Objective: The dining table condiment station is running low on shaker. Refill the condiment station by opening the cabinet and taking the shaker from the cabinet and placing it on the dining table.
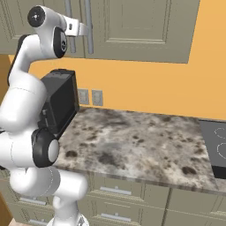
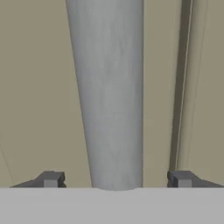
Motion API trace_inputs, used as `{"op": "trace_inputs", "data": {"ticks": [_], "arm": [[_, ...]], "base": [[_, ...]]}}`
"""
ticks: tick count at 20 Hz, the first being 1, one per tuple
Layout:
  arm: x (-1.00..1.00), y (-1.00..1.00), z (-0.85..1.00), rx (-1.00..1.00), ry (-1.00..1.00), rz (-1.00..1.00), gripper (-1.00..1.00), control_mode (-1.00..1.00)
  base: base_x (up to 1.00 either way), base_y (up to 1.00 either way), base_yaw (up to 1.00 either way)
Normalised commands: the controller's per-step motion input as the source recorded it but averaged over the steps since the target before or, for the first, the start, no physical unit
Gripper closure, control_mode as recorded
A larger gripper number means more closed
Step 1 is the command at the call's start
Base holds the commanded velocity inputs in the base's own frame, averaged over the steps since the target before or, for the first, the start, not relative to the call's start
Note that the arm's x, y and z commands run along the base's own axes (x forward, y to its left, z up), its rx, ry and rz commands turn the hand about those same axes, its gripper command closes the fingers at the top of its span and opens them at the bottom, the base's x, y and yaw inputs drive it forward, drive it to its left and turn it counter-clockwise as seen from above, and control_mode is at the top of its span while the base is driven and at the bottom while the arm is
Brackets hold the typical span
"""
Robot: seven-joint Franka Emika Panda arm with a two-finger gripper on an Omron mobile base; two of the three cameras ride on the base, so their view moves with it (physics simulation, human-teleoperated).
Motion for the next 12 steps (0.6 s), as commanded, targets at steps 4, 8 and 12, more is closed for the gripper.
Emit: {"op": "trace_inputs", "data": {"ticks": [4, 8, 12], "arm": [[0.35, 0.0, -0.05, 0.0, 0.0, 0.0, 1.0, -1.0], [0.0, 0.0, 0.0, 0.0, 0.0, 0.0, 1.0, -1.0], [0.0, 0.0, 0.0, 0.0, 0.0, 0.0, 1.0, -1.0]], "base": [[0.0, 0.0, 0.0], [0.0, 0.0, 0.0], [0.0, 0.0, 0.0]]}}
